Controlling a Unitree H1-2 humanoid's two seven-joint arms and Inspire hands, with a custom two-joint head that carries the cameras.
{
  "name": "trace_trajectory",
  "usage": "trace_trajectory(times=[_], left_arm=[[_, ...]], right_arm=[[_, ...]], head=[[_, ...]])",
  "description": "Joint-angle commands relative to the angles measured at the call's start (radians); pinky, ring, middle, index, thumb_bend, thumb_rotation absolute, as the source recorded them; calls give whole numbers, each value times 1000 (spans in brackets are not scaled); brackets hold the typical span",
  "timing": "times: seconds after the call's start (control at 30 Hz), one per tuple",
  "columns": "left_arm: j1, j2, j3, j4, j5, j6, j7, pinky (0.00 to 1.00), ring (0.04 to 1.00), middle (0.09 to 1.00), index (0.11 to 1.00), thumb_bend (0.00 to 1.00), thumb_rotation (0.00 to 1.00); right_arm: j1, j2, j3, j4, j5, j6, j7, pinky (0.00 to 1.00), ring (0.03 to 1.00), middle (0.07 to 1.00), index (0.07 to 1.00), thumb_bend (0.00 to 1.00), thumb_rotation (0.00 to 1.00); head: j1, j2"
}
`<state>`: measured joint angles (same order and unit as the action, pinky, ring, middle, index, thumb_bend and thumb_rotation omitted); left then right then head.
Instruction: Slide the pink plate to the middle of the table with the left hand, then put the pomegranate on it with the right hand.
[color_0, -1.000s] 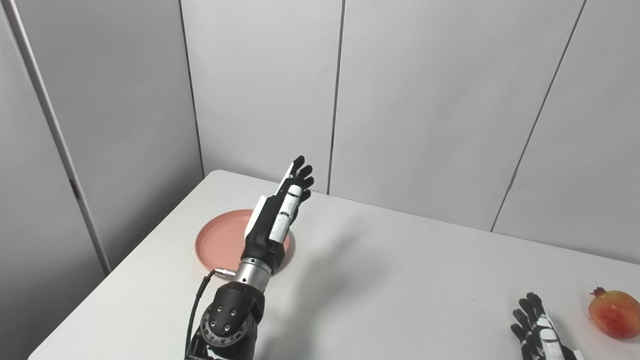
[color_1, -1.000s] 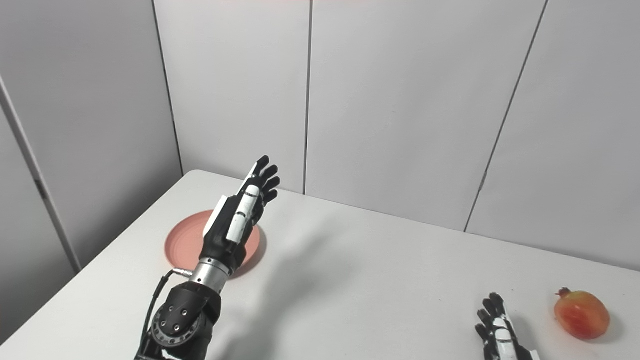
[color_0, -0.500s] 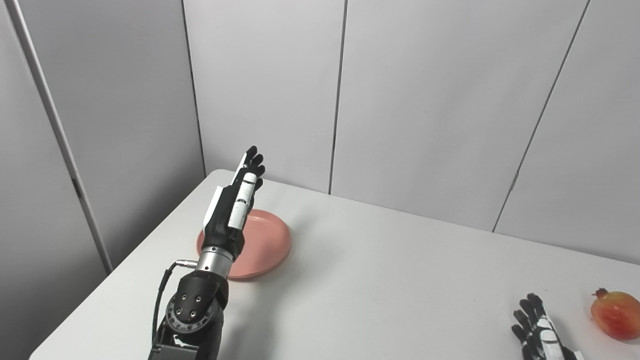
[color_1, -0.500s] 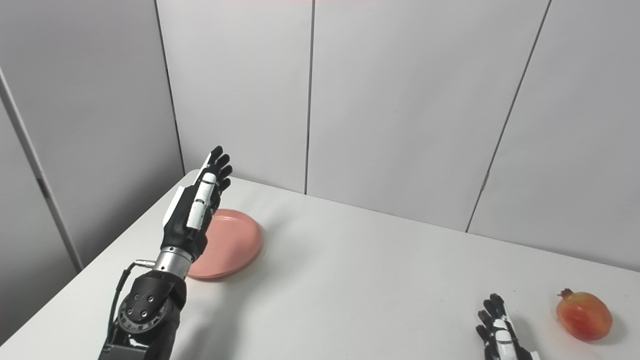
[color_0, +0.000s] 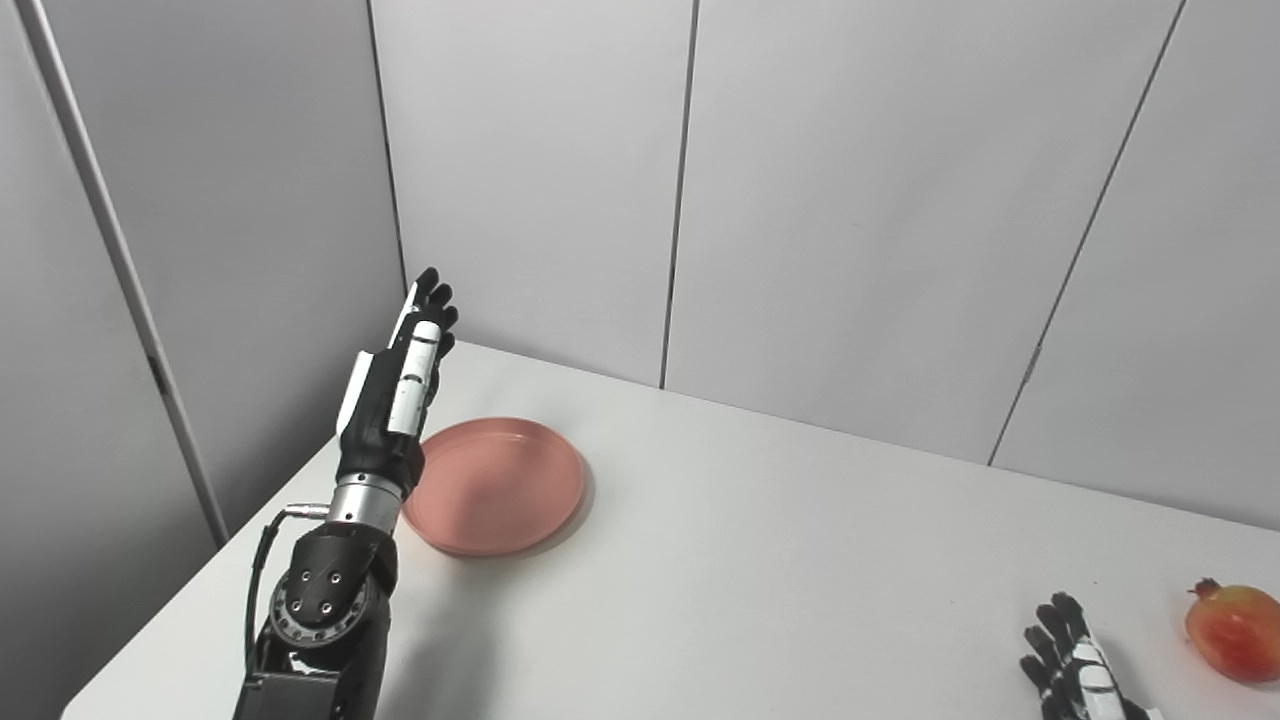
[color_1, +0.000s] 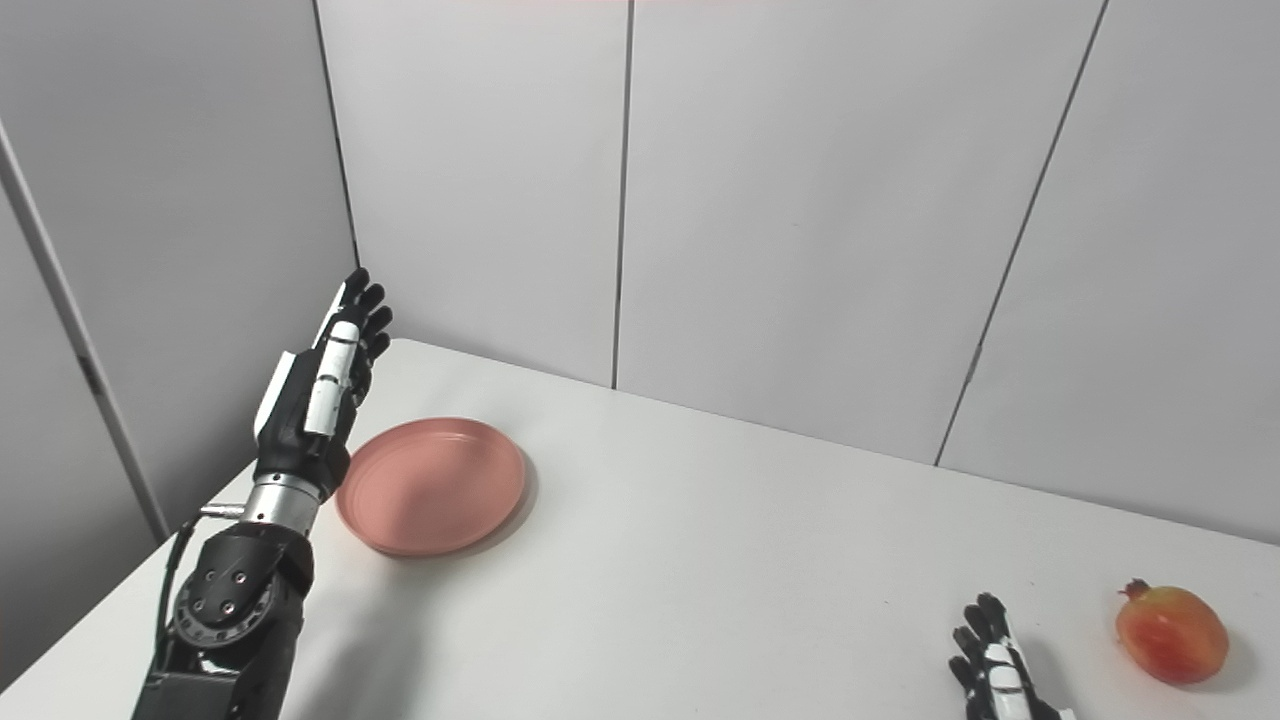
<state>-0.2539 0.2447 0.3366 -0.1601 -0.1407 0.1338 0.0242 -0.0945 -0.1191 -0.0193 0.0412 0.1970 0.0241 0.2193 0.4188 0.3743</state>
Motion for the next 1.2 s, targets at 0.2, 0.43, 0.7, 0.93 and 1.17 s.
trace_trajectory(times=[0.2, 0.43, 0.7, 0.93, 1.17], left_arm=[[-24, 40, 43, 7, -29, -39, 12, 972, 956, 968, 944, 405, 1000], [-24, 53, 91, 13, -83, 8, 20, 974, 960, 971, 956, 364, 1000], [-17, 81, 124, 49, -144, 26, 12, 999, 977, 979, 965, 367, 1000], [-8, 94, 151, 72, -184, 45, 11, 986, 966, 970, 952, 354, 1000], [-4, 101, 170, 100, -220, 54, 13, 986, 963, 966, 948, 348, 1000]], right_arm=[[9, 8, 3, -22, 8, 17, -2, 1000, 1000, 1000, 1000, 46, 1000], [10, 6, 2, -25, 16, 13, 2, 1000, 1000, 1000, 1000, 43, 1000], [9, 4, -2, -32, 21, 26, -1, 1000, 1000, 1000, 1000, 47, 1000], [10, 1, -1, -40, 29, 35, -4, 1000, 1000, 1000, 1000, 53, 1000], [11, -6, 4, -41, 30, 26, 1, 1000, 1000, 1000, 1000, 49, 1000]], head=[[1, 5], [6, 13], [12, 19], [16, 26], [19, 31]])
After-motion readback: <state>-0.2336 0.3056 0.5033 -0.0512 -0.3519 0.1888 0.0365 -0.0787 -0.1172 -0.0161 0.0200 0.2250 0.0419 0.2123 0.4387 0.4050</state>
